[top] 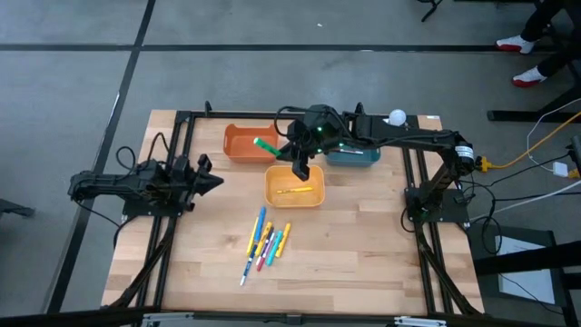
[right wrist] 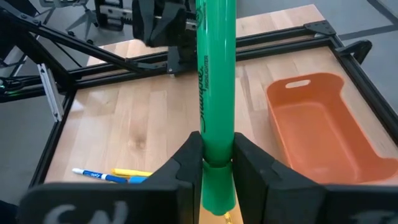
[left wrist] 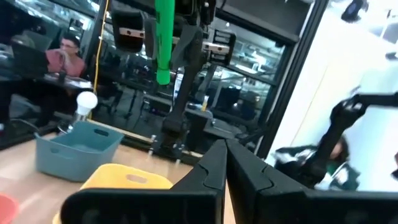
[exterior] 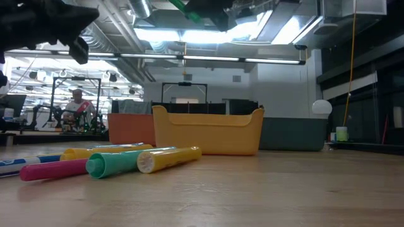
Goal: Pick & Place Markers
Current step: Put the big green highlighter pen into the orange bin
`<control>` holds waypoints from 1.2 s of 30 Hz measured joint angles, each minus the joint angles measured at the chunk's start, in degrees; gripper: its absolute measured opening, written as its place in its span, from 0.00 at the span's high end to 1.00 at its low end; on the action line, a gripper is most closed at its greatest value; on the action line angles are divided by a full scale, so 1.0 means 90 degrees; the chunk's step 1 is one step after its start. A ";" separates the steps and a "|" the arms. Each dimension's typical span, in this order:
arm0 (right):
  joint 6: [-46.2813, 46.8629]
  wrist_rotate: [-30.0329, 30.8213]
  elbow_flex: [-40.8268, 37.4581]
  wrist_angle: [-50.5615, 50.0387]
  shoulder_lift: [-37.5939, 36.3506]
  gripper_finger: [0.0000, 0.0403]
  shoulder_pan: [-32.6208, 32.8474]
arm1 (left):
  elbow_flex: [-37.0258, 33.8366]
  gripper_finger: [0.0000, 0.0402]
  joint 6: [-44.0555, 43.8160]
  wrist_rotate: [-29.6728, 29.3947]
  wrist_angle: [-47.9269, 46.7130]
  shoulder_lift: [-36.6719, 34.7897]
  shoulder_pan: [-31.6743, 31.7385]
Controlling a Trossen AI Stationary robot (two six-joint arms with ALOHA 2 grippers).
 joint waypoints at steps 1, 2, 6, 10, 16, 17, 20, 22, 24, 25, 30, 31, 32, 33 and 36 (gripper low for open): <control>0.0000 -0.0012 0.0000 0.0004 0.0000 0.84 0.0012 | 0.0061 0.99 -0.0059 -0.0004 -0.0001 0.0000 0.0000; 0.0000 -0.0016 0.0000 0.0011 0.0000 0.84 0.0025 | 0.0135 0.99 -0.0088 -0.0015 0.0010 0.0000 0.0000; -0.0054 -0.0017 0.0000 0.0081 0.0000 0.84 0.0109 | 0.0476 0.97 -0.0097 -0.0379 -0.0001 0.0121 0.0000; -0.0068 -0.0030 0.0000 0.0194 0.0000 0.84 0.0157 | 0.0849 0.91 -0.0051 -0.0733 -0.0031 0.0470 0.0000; -0.0035 -0.0041 0.0002 0.0556 0.0000 0.84 0.0187 | 0.1319 0.76 -0.0042 -0.0841 -0.0043 0.1240 0.0000; 0.0001 -0.0039 0.0002 0.0629 0.0000 0.84 0.0187 | 0.1408 0.74 -0.0036 -0.0872 -0.0045 0.1385 0.0002; 0.0037 -0.0041 0.0002 0.0893 0.0000 0.84 0.0187 | 0.1734 0.65 0.0104 -0.1015 -0.0033 0.1814 0.0002; 0.0051 -0.0044 0.0002 0.1058 0.0000 0.84 0.0187 | 0.1958 0.60 0.0336 -0.1016 -0.0009 0.2082 0.0002; 0.0051 -0.0041 0.0002 0.1183 0.0000 0.84 0.0187 | 0.2197 0.55 0.0552 -0.1016 0.0091 0.2325 0.0002; 0.0051 -0.0041 0.0002 0.1242 0.0000 0.84 0.0187 | 0.2314 0.53 0.0639 -0.1016 0.0135 0.2429 0.0007; 0.0051 -0.0044 0.0002 0.1582 0.0000 0.84 0.0187 | 0.2820 0.42 0.0955 -0.1115 0.0249 0.2928 0.0029; 0.0051 -0.0044 0.0002 0.1643 0.0000 0.84 0.0187 | 0.2920 0.41 0.0985 -0.1167 0.0248 0.3036 0.0029; 0.0051 -0.0044 0.0002 0.1728 0.0000 0.84 0.0187 | 0.3010 0.39 0.1034 -0.1197 0.0261 0.3146 0.0032; 0.0051 -0.0046 0.0002 0.1818 0.0000 0.84 0.0187 | 0.3087 0.38 0.1087 -0.1254 0.0274 0.3249 0.0032; 0.0070 -0.0110 0.0002 0.2074 0.0000 0.84 0.0187 | 0.3340 0.34 0.1194 -0.1389 0.0364 0.3576 0.0032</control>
